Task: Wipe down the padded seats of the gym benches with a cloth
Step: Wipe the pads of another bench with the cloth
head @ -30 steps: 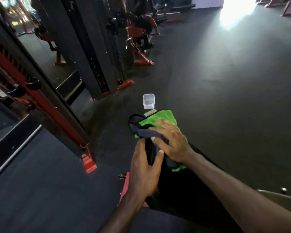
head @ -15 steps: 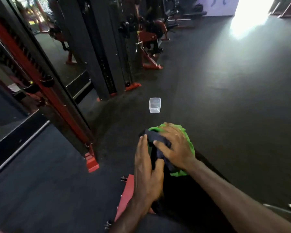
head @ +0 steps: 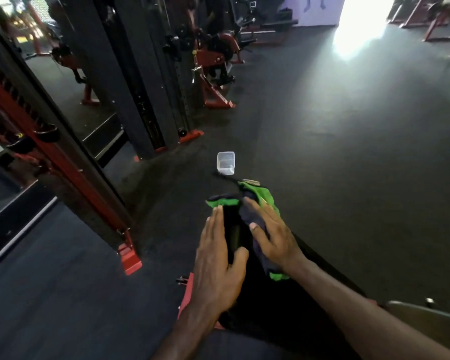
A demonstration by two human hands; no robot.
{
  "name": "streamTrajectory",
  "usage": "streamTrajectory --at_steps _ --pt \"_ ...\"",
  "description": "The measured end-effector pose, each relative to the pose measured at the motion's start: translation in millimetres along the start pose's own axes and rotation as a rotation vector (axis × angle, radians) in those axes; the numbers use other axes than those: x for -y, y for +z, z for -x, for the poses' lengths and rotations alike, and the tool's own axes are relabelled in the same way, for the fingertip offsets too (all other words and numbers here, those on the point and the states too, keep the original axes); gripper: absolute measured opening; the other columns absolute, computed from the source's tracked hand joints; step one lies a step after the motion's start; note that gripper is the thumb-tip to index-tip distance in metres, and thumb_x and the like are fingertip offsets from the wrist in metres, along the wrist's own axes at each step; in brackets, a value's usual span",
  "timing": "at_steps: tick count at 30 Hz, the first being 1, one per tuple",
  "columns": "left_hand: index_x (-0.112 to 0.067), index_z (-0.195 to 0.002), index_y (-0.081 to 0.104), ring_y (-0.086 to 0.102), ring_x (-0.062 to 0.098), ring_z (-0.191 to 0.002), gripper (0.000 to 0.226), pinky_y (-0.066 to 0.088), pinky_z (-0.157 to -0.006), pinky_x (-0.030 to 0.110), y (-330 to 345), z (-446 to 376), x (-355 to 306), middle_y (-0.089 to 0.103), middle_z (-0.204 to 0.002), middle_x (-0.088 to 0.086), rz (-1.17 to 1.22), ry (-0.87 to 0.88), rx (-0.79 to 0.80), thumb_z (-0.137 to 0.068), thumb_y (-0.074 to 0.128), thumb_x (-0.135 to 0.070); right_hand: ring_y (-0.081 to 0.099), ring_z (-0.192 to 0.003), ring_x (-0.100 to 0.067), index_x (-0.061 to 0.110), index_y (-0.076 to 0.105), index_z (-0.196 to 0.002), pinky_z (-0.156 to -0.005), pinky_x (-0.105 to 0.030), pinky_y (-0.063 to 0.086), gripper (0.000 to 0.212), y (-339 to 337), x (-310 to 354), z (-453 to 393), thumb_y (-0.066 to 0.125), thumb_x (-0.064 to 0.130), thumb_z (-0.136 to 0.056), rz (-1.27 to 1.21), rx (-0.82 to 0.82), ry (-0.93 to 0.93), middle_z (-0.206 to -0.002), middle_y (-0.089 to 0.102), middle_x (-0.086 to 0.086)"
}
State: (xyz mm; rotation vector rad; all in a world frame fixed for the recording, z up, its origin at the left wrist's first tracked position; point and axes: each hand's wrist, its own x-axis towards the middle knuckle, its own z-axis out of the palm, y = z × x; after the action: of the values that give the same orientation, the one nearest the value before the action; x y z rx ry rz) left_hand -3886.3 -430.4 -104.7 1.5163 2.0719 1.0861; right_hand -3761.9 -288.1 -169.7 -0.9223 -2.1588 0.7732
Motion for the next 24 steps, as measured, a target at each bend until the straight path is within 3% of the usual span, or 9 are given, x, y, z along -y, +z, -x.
streamTrajectory --at_steps 2,4,8,10,12,14,18,20,24 --pt "-0.028 -0.164 0.005 -0.003 0.001 -0.156 0.09 -0.003 -0.119 0.012 1.5 -2.5 -1.6 -0.002 -0.17 -0.016 -0.119 0.037 0.078 -0.085 0.038 -0.053 0.055 -0.132 -0.034 0.0 0.062 -0.134 -0.107 -0.02 0.03 0.077 3.6 -12.3 -0.5 0.042 0.06 -0.09 -0.077 -0.097 0.337 -0.136 0.063 -0.017" --pt "-0.028 -0.164 -0.001 -0.007 0.001 -0.156 0.088 -0.006 -0.116 0.009 1.3 -4.1 -3.7 -0.008 -0.169 -0.017 -0.181 0.061 0.107 -0.093 0.045 -0.051 0.058 -0.121 -0.034 0.0 0.066 -0.122 -0.1 -0.025 0.036 0.078 9.0 -20.5 8.5 0.036 0.063 -0.087 -0.102 -0.17 0.485 -0.123 0.067 -0.017" --pt "-0.025 -0.163 -0.009 -0.01 0.005 -0.156 0.093 0.0 -0.125 0.02 0.4 -4.0 -4.3 -0.014 -0.169 -0.014 -0.27 0.071 0.139 -0.097 0.052 -0.05 0.052 -0.132 -0.035 0.002 0.063 -0.133 -0.111 -0.042 0.039 0.086 12.1 -17.9 32.9 0.034 0.068 -0.086 -0.082 -0.206 0.612 -0.134 0.062 -0.016" --pt "-0.021 -0.164 -0.007 -0.008 0.009 -0.157 0.096 -0.005 -0.122 0.017 1.4 -6.5 -5.7 -0.013 -0.17 -0.008 -0.329 0.088 0.146 -0.093 0.048 -0.055 0.042 -0.146 -0.027 0.009 0.055 -0.146 -0.121 -0.04 0.031 0.069 16.3 3.4 41.6 0.045 0.057 -0.096 -0.065 -0.19 0.554 -0.152 0.052 -0.011" --pt "-0.018 -0.164 -0.005 -0.007 0.013 -0.158 0.097 -0.003 -0.124 0.02 2.8 -12.6 -6.8 -0.012 -0.171 -0.003 -0.382 0.106 0.169 -0.092 0.049 -0.055 0.036 -0.149 -0.01 0.018 0.051 -0.15 -0.123 -0.031 0.027 0.058 14.3 16.1 47.4 0.048 0.048 -0.101 -0.088 -0.161 0.316 -0.155 0.048 -0.003" --pt "-0.014 -0.164 -0.001 -0.004 0.018 -0.159 0.098 0.004 -0.127 0.028 3.0 -18.6 -7.6 -0.009 -0.172 0.003 -0.447 0.145 0.201 -0.092 0.053 -0.052 0.038 -0.147 -0.008 0.02 0.051 -0.15 -0.122 -0.03 0.029 0.06 5.9 -0.9 48.8 0.047 0.054 -0.101 -0.066 -0.089 0.225 -0.154 0.05 -0.002" --pt "-0.017 -0.162 0.02 -0.001 0.025 -0.159 0.088 0.002 -0.123 0.029 4.7 -37.6 -12.4 -0.002 -0.172 0.011 -0.591 0.252 0.277 -0.09 0.052 -0.055 0.038 -0.148 -0.03 0.007 0.049 -0.149 -0.121 -0.038 0.027 0.081 -1.4 -41.1 59.5 0.029 0.064 -0.096 -0.024 -0.073 0.732 -0.153 0.048 -0.016" --pt "-0.015 -0.156 0.038 0.008 0.028 -0.158 0.084 0.007 -0.126 0.036 9.9 -46.1 -15.9 0.011 -0.171 0.014 -0.657 0.302 0.287 -0.085 0.041 -0.059 0.029 -0.153 -0.029 0.007 0.042 -0.154 -0.124 -0.034 0.014 0.077 5.8 -23.7 75.4 0.022 0.056 -0.099 0.087 -0.04 0.734 -0.162 0.038 -0.016" --pt "-0.017 -0.138 0.061 0.029 0.031 -0.152 0.079 0.015 -0.127 0.046 24.6 -64.3 -18.7 0.04 -0.16 0.014 -0.734 0.386 0.321 -0.077 0.034 -0.061 0.041 -0.147 -0.019 0.008 0.055 -0.146 -0.124 -0.028 0.025 0.056 8.7 14.4 111.4 0.049 0.023 -0.093 -0.058 -0.148 0.307 -0.153 0.052 -0.011"
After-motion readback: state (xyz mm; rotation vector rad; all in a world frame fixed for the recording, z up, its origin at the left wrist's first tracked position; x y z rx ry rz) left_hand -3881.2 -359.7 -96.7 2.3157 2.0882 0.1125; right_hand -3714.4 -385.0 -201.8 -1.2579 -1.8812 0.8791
